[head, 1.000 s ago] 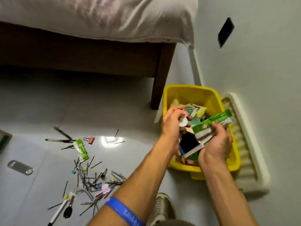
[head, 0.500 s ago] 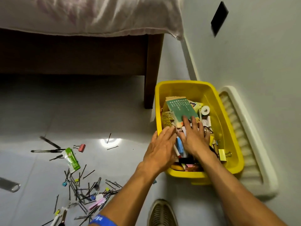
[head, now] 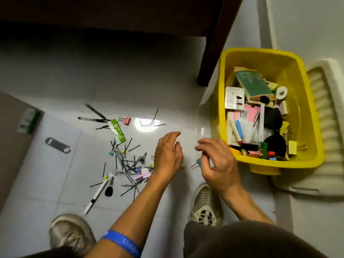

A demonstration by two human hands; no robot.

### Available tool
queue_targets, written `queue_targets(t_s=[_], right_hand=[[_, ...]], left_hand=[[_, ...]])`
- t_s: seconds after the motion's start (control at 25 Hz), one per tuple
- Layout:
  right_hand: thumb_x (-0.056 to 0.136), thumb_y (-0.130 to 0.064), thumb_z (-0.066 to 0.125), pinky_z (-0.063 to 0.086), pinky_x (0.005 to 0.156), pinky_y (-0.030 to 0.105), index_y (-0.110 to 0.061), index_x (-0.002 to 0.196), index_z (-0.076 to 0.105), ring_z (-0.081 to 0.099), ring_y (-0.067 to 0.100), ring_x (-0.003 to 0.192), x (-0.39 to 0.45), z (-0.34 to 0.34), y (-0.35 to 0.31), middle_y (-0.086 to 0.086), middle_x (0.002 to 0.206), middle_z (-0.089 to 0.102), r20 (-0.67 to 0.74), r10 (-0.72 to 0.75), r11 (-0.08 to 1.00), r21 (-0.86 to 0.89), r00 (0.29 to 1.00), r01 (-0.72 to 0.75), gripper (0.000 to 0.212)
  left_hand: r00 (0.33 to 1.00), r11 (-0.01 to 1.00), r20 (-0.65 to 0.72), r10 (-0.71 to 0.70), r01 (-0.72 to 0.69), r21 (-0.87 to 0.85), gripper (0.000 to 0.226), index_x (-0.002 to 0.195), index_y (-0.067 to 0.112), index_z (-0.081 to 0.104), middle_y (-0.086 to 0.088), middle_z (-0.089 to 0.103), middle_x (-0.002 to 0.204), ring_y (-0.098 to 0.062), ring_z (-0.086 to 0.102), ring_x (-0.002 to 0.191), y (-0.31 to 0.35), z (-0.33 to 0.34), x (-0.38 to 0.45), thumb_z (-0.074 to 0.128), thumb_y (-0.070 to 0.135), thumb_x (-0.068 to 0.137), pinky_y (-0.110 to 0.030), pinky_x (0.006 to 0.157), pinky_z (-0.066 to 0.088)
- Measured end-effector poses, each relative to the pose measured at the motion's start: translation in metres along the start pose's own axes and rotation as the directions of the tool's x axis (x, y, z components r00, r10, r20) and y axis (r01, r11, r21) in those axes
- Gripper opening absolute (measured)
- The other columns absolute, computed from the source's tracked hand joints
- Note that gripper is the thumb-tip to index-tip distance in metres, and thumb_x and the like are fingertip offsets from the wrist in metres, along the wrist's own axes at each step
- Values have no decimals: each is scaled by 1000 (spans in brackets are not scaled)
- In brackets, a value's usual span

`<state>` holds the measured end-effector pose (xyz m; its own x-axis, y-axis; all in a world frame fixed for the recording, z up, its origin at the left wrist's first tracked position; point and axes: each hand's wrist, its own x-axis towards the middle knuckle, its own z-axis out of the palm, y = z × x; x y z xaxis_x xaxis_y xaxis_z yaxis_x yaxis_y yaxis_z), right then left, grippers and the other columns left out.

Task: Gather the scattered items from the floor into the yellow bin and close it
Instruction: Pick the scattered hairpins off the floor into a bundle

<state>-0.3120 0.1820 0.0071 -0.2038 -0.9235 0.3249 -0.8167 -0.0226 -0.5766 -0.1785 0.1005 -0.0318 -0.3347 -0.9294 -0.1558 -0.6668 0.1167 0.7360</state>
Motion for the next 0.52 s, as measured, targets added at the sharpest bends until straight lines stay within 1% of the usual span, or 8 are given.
queue_targets(t_s=[0.04, 0.08, 0.12, 0.16, 0.2, 0.24, 0.4, 0.52], right_hand=[[83, -4, 54, 48, 90, 28, -7, 102, 70, 63, 24, 103, -16, 17, -3, 9, 109, 68, 102, 36, 999, -25, 994, -33, 25], [86, -6, 55, 49, 89, 30, -10, 111, 67, 62, 26, 106, -28, 33, 0, 9, 117, 65, 226, 148, 988, -71, 963, -136, 28], [90, -10, 55, 46, 94, 33, -14, 126, 59, 56, 28, 117, -36, 48, 9, 9, 133, 57, 350, 313, 949, -153, 883, -276, 37], [94, -16, 54, 40, 103, 36, -19, 141, 46, 44, 29, 130, -44, 59, 22, 8, 148, 42, 432, 486, 873, -281, 759, -399, 48], [96, -21, 52, 34, 109, 38, -23, 148, 34, 33, 30, 138, -50, 68, 32, 7, 157, 28, 464, 596, 801, -390, 655, -454, 55], [97, -23, 51, 33, 109, 38, -25, 150, 31, 29, 30, 138, -54, 78, 42, 7, 157, 24, 468, 635, 770, -446, 614, -456, 57], [92, -12, 56, 43, 83, 32, -19, 120, 57, 48, 25, 104, -50, 109, 47, 5, 117, 47, 503, 506, 861, -333, 700, -384, 29], [83, -12, 60, 39, 67, 31, -18, 92, 51, 50, 24, 83, -41, 121, 34, 1, 95, 48, 550, 448, 893, -300, 705, -334, 13]], left_hand=[[996, 996, 37, -87, 86, 31, 37, 133, 13, 57, -7, 58, 134, -23, 50, 123, -24, -3, -18, 50, 13, 96, -26, 102, 36], [986, 986, 66, -156, 151, 74, 36, 130, 12, 60, -8, 61, 129, -24, 52, 118, -45, -5, -34, 52, 13, 95, -30, 100, 40], [974, 971, 73, -214, 204, 124, 33, 126, 13, 62, -8, 64, 123, -25, 54, 114, -62, -5, -47, 54, 14, 94, -33, 96, 44], [965, 954, 64, -255, 241, 176, 29, 121, 14, 65, -8, 66, 116, -26, 57, 109, -75, -4, -57, 55, 16, 93, -35, 91, 46], [956, 937, 44, -289, 273, 217, 26, 116, 15, 67, -7, 67, 109, -27, 58, 105, -85, -4, -64, 56, 17, 93, -36, 86, 48], [949, 925, 18, -315, 303, 230, 22, 110, 16, 67, -5, 67, 103, -27, 59, 100, -95, -5, -68, 56, 17, 92, -36, 82, 49], [939, 920, -50, -341, 344, 185, 15, 97, 16, 65, -1, 62, 94, -21, 54, 90, -124, -7, -72, 59, 9, 86, -33, 73, 47], [939, 927, -60, -338, 343, 149, 20, 106, 15, 66, 0, 63, 100, -18, 53, 96, -135, -6, -77, 60, 10, 87, -32, 80, 48]])
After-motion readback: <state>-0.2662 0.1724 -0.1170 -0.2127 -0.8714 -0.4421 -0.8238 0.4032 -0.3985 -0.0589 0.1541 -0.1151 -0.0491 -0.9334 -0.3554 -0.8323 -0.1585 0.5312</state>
